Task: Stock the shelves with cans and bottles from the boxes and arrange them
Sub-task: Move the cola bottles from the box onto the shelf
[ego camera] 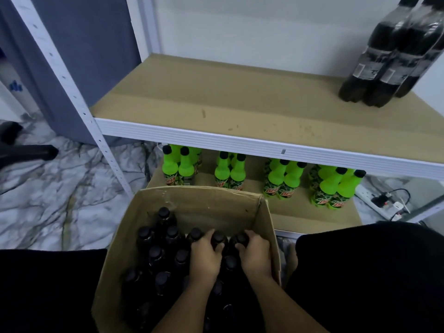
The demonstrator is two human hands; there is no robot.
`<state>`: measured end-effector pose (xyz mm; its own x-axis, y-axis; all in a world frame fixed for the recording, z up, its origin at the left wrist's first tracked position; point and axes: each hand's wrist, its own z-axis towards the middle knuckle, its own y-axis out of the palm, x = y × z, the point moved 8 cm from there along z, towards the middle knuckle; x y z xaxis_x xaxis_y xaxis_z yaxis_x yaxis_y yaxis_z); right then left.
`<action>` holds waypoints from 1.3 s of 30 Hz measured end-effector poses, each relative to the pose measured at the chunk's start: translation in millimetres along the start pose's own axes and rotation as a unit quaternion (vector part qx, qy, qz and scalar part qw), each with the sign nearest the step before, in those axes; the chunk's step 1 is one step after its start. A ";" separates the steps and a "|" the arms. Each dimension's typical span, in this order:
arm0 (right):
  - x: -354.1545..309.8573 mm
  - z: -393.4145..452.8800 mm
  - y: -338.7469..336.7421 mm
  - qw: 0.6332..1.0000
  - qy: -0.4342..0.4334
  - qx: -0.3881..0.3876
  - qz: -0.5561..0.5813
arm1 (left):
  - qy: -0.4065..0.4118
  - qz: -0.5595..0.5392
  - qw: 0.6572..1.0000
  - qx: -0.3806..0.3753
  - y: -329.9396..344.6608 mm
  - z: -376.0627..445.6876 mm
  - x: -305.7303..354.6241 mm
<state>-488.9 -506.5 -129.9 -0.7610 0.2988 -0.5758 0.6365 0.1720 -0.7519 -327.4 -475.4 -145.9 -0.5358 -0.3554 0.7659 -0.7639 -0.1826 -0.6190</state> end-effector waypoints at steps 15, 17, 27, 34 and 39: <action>-1.8 -12.0 -14.5 0.991 -0.059 0.069 0.095 | 0.062 -0.022 0.994 0.084 -12.8 -2.9 15.0; -9.9 -17.5 -25.9 0.986 -0.080 0.094 0.109 | 0.071 -0.037 0.990 0.112 -22.4 -5.1 23.8; -77.6 -36.5 -132.6 0.938 -0.201 0.195 0.203 | 0.156 -0.161 0.958 0.177 -95.2 -6.7 127.9; -121.2 -60.5 -238.7 0.897 -0.275 0.245 0.245 | 0.252 -0.175 0.930 0.200 -153.8 -24.8 250.1; -143.0 -68.9 -315.2 0.878 -0.302 0.286 0.236 | 0.311 -0.190 0.908 0.207 -181.9 -41.1 337.9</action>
<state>-572.0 -538.8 211.6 -0.4674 -0.3724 -0.8018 0.8630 -0.3888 -0.3225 -384.3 -524.5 232.6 -0.4596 0.3681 0.8083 -0.8039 -0.5592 -0.2025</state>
